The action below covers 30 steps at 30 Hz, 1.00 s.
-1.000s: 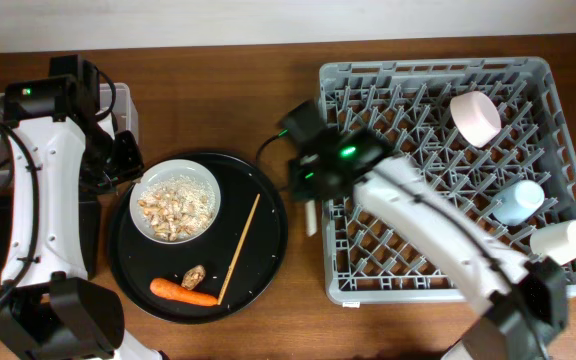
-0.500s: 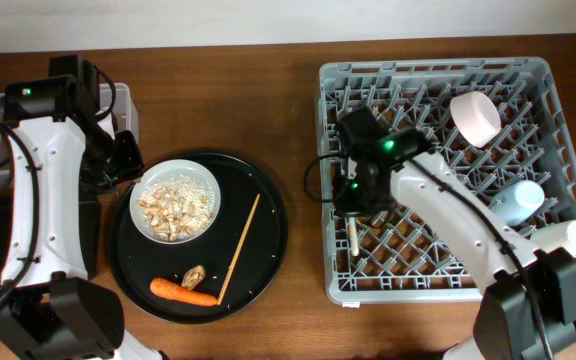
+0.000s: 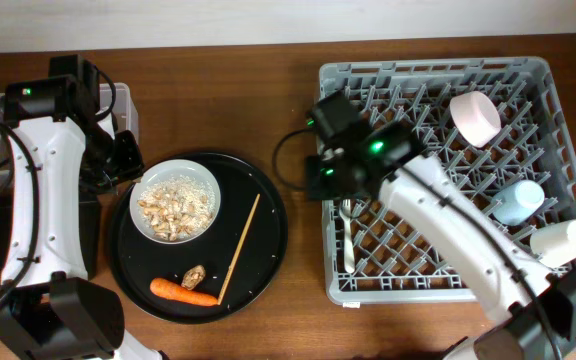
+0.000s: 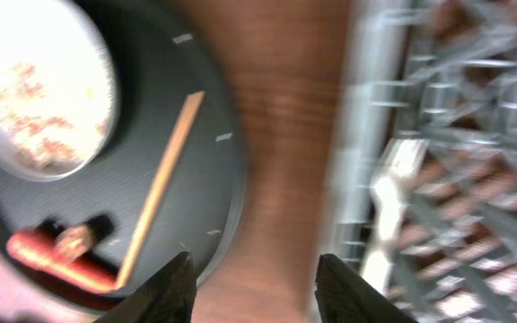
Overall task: Sort waste into correct bins and load items into the dishwasher rack
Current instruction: 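Stand the fork upright in the rack and release, then grasp the wooden chopstick on the tray with the right gripper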
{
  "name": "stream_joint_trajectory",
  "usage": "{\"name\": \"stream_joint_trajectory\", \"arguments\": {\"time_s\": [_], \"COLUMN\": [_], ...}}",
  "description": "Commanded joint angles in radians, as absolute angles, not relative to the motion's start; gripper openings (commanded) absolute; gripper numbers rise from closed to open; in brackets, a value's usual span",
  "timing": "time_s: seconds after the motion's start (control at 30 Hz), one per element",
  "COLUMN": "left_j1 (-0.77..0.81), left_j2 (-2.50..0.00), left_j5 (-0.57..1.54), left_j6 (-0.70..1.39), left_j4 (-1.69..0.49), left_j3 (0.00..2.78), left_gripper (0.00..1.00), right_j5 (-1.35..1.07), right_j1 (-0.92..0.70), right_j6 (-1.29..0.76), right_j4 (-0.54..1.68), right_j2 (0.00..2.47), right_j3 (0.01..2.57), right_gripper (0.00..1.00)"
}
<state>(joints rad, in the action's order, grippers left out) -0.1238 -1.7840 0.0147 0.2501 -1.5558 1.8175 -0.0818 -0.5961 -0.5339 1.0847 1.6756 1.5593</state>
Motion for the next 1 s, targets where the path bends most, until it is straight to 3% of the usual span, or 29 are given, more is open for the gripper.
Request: {"name": "stream_joint_trajectory", "arguments": {"time_s": [0.0, 0.13, 0.3, 0.47, 0.63, 0.87, 0.97], "left_j1": [-0.124, -0.124, -0.124, -0.124, -0.124, -0.125, -0.125], "left_j2": [-1.759, -1.759, -1.759, -1.759, -1.759, -1.759, -1.759], "left_j5": [0.022, 0.022, 0.022, 0.022, 0.022, 0.022, 0.022], "left_j6": [0.234, 0.234, 0.234, 0.234, 0.234, 0.233, 0.230], "left_j4": [-1.554, -1.555, -1.557, -1.557, -1.557, -1.554, -1.555], "left_j3": [1.821, 1.821, 1.821, 1.821, 1.821, 1.821, 1.821], "left_gripper": [0.39, 0.39, 0.39, 0.39, 0.39, 0.39, 0.39], "right_j5": [-0.101, -0.101, -0.101, -0.066, -0.049, -0.128, -0.147], "right_j1": [-0.742, -0.868, -0.933, -0.937, -0.937, -0.936, -0.936], "right_j6": [-0.665, -0.780, -0.833, -0.900, -0.914, -1.031, -1.025], "right_j4": [1.037, 0.953, 0.839, 0.782, 0.815, 0.815, 0.815], "right_j2": [1.744, 1.925, 2.114, 2.175, 2.215, 2.215, 2.214], "right_j3": [1.567, 1.567, 1.567, 1.567, 1.567, 1.568, 1.596], "right_gripper": [0.53, 0.60, 0.59, 0.48, 0.21, 0.13, 0.05]}}
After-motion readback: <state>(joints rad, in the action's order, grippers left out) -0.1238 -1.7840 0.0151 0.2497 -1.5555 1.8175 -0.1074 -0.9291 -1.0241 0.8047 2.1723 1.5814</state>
